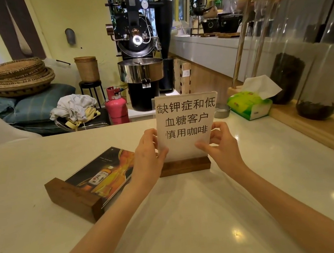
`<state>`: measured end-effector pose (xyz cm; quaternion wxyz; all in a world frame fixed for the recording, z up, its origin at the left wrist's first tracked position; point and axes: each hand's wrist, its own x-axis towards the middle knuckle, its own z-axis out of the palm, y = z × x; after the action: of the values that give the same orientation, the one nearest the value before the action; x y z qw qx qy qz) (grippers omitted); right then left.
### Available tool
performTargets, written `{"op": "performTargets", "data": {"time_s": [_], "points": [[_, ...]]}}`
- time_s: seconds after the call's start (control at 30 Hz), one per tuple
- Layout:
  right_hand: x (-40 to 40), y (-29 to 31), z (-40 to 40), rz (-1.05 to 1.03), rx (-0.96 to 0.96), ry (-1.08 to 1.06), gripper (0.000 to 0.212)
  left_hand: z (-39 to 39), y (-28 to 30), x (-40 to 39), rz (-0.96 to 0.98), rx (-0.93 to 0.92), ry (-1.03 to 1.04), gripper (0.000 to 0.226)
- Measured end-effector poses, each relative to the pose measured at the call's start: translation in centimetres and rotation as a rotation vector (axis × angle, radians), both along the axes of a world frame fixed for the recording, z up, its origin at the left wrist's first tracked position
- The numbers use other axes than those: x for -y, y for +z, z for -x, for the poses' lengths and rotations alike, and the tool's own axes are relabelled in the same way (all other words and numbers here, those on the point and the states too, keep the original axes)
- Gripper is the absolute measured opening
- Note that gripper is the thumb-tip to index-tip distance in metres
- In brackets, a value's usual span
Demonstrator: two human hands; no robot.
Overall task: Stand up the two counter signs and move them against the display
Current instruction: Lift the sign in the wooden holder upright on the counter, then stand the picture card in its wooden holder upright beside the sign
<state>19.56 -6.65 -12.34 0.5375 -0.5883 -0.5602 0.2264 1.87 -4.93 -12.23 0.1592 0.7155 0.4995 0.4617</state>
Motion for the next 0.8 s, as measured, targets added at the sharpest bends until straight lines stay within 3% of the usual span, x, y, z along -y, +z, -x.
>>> {"op": "performTargets", "data": {"time_s": [0.17, 0.27, 0.4, 0.53, 0.67, 0.8], "points": [[0.8, -0.3, 0.5, -0.086, -0.044, -0.197, 0.05, 0.7, 0.7, -0.1, 0.085, 0.005, -0.06, 0.038], [1.8, -0.1, 1.5, -0.16, -0.077, -0.304, 0.039, 2.1, 1.9, -0.5, 0.248, 0.001, -0.119, 0.04], [3.0, 0.1, 4.2, -0.128, -0.102, -0.135, 0.014, 5.3, 3.7, -1.1, 0.464, -0.009, -0.167, 0.026], [3.0, 0.2, 7.9, 0.19, -0.264, 0.089, 0.007, 9.6, 4.8, -2.2, 0.596, -0.058, -0.158, 0.024], [2.2, 1.0, 12.0, 0.6, -0.513, 0.281, 0.023, 13.4, 4.7, -3.4, 0.627, -0.243, -0.042, 0.03], [1.4, 0.8, 14.5, 0.838, -0.63, 0.341, 0.037, 16.2, 3.9, -4.3, 0.687, -0.407, 0.052, 0.038]]}}
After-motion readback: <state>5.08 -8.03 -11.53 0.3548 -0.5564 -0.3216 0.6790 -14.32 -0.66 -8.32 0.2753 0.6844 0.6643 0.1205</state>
